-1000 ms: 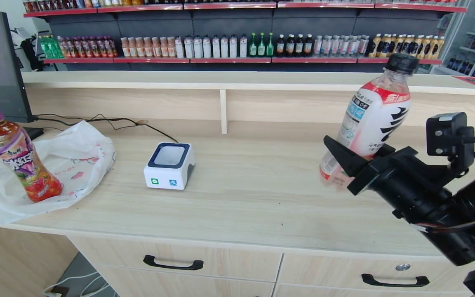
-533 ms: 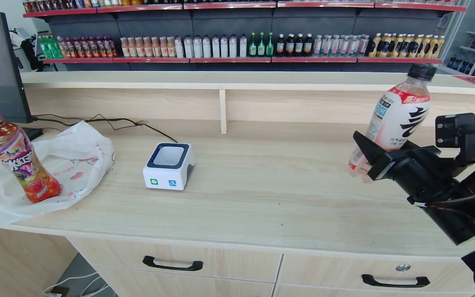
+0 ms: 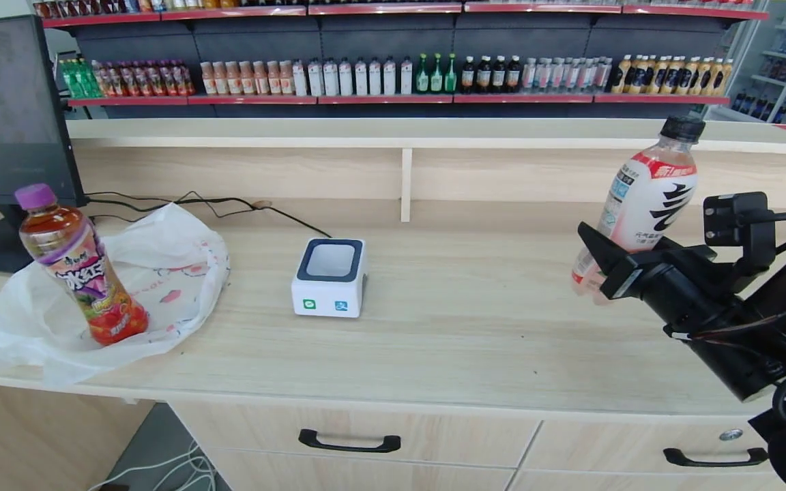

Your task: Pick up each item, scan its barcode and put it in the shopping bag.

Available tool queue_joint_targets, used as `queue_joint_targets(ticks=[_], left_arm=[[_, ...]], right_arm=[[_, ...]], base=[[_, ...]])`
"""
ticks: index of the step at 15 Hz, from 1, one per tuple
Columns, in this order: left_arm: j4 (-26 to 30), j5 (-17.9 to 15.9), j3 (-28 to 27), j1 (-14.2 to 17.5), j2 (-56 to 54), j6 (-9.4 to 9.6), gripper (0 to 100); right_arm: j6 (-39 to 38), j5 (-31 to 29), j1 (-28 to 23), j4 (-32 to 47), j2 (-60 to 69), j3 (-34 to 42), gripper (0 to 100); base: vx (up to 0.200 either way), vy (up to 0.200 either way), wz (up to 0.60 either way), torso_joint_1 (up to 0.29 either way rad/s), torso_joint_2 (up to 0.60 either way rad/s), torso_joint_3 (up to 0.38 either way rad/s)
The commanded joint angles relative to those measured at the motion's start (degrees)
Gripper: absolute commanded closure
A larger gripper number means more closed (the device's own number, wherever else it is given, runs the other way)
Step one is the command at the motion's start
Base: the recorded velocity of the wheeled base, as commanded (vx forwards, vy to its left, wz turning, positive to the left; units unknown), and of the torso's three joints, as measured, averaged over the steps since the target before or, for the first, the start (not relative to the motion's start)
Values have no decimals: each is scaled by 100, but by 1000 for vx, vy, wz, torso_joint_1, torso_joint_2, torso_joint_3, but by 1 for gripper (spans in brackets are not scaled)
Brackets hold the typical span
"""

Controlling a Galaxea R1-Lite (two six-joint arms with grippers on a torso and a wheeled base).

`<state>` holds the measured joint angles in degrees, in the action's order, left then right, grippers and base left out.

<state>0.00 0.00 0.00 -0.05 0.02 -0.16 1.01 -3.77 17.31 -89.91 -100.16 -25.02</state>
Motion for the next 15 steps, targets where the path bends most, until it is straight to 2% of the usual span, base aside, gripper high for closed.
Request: queue_joint_targets(ticks=[1, 15], left_arm=[[0, 0, 0, -4, -2, -2, 0], [0, 0, 0, -4, -2, -37, 0]], right_arm=[[4, -1, 0, -9, -13, 5, 100], [-110, -1, 0, -9, -4, -21, 100]], base=[[0, 200, 0, 2, -2, -2], [0, 200, 0, 3, 2, 2]])
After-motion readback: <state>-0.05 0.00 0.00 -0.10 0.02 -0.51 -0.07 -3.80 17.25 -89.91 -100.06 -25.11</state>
